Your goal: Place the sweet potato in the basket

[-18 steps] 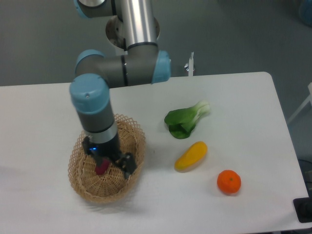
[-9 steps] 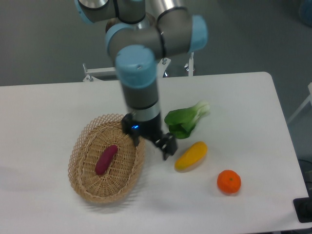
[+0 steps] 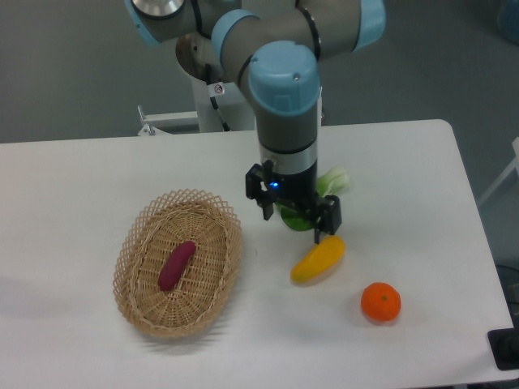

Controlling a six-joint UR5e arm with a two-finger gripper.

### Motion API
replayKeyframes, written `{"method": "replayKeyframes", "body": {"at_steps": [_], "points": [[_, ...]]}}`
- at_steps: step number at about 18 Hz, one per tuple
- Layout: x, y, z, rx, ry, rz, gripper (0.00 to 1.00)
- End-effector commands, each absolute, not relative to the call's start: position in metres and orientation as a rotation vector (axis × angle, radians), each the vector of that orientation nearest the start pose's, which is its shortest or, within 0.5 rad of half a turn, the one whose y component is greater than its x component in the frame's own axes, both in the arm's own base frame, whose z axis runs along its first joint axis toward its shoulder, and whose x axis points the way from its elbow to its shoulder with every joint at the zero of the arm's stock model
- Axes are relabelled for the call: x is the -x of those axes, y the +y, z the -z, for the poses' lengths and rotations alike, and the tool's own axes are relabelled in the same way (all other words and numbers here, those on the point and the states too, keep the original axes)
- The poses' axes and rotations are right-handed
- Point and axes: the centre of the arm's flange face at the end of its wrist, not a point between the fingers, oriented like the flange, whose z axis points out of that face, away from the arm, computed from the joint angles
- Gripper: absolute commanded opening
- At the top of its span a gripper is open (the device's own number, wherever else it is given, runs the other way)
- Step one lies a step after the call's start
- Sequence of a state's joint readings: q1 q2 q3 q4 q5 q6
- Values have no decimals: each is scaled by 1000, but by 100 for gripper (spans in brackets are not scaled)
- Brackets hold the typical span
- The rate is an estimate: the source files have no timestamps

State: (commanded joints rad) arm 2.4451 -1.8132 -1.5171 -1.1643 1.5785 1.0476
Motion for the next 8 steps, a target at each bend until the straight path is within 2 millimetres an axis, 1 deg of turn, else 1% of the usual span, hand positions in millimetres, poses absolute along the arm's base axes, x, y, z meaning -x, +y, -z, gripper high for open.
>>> {"method": "replayKeyframes", "body": {"at_steps": [1, 2, 3, 8], "points": [[383, 487, -425, 3003, 257, -274, 100], [381, 486, -430, 2996, 259, -282, 100], [382, 485, -430, 2998, 257, -284, 100], [382, 485, -431, 2997, 254, -292, 100]]}}
